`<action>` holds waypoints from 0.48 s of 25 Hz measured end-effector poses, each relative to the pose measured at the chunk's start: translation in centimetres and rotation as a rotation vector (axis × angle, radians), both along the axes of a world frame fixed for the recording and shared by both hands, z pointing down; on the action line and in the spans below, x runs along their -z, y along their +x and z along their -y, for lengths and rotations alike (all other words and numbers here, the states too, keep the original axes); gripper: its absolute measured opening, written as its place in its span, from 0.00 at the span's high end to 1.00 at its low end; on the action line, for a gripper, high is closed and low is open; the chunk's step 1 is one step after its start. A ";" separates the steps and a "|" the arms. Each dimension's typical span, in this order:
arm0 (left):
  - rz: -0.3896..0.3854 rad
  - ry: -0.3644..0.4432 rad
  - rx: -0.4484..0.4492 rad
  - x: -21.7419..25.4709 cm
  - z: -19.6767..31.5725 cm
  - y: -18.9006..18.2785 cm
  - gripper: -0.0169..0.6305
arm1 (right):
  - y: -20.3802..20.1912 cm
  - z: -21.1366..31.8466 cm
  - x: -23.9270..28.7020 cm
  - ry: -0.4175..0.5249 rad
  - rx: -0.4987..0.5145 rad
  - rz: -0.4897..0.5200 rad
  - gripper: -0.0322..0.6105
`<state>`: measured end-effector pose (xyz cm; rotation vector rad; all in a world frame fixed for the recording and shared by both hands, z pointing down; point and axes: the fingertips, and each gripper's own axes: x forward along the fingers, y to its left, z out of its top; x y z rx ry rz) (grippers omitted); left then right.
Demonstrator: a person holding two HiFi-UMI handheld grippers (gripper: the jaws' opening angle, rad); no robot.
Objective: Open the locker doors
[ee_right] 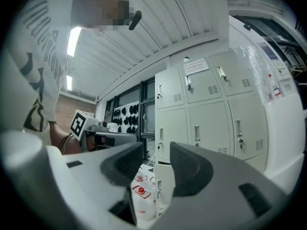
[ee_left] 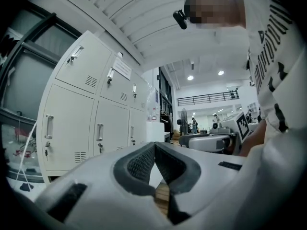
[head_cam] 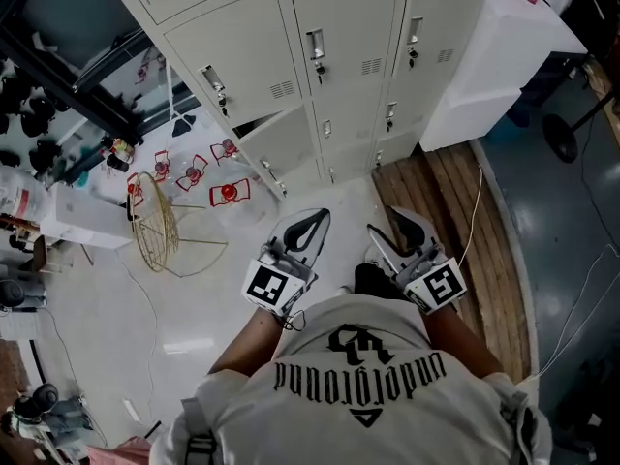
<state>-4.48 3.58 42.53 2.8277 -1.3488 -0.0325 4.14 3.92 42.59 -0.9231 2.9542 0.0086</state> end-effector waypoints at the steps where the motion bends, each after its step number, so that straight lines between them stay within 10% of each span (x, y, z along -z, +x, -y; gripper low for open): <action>1: -0.002 -0.004 0.012 0.1 0.6 -0.1 0.96 | -0.2 0.8 0.1 0.003 0.011 0.005 0.67; 12: 0.006 -0.024 0.144 -0.1 10.4 -0.2 0.96 | 0.3 12.2 -0.1 0.002 0.127 0.022 0.67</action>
